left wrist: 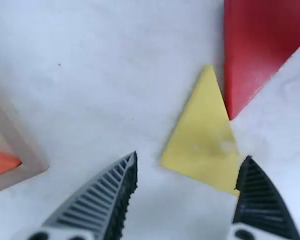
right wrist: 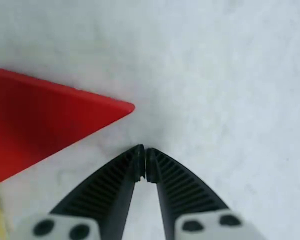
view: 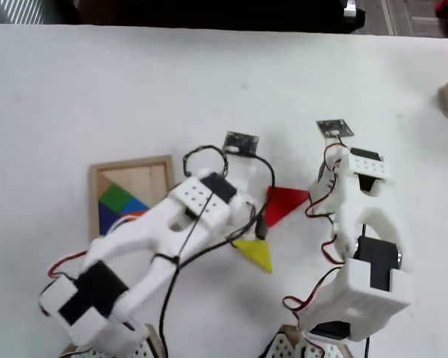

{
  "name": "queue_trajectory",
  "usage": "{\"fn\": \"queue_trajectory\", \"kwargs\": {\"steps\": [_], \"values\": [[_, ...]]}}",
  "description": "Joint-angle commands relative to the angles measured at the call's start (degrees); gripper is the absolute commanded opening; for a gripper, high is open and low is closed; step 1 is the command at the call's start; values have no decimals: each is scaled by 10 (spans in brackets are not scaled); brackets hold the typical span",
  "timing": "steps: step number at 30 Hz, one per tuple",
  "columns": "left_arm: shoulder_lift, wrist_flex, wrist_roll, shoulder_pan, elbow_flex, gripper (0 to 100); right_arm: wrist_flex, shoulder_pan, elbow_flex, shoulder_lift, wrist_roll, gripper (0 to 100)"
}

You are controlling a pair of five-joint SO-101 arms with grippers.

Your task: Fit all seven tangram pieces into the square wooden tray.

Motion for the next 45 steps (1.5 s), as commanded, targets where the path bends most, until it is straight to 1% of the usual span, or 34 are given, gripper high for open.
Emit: {"fn": "queue_trajectory", "kwargs": {"steps": [1,10,15,18,20,22,25,37,39,41,43,45], "values": [[-62,-49,-11,7,35,321,-9,-7,-3,-24,7,18],[-60,-134,-6,13,112,321,-9,-4,-3,-24,4,18],[-56,-142,-6,13,123,321,-10,-6,-3,-24,2,18],[-6,-156,-5,11,106,321,-10,-6,-3,-24,1,18],[44,-145,3,11,72,321,-10,-6,-3,-24,1,18],[82,-103,19,13,24,321,-10,-6,-3,-24,1,18],[115,-53,22,15,-26,321,-10,-6,-3,-24,-9,18],[122,-57,22,22,-32,326,-10,-7,-3,-24,-6,18],[123,-60,23,25,-31,355,-10,-7,-3,-24,-6,18],[120,-59,25,43,-22,382,-10,-7,-3,-24,-6,18],[117,-60,28,65,-8,402,-10,-7,-3,-24,-5,18],[117,-59,39,69,-4,413,-10,-7,-3,-24,-5,18]]}}
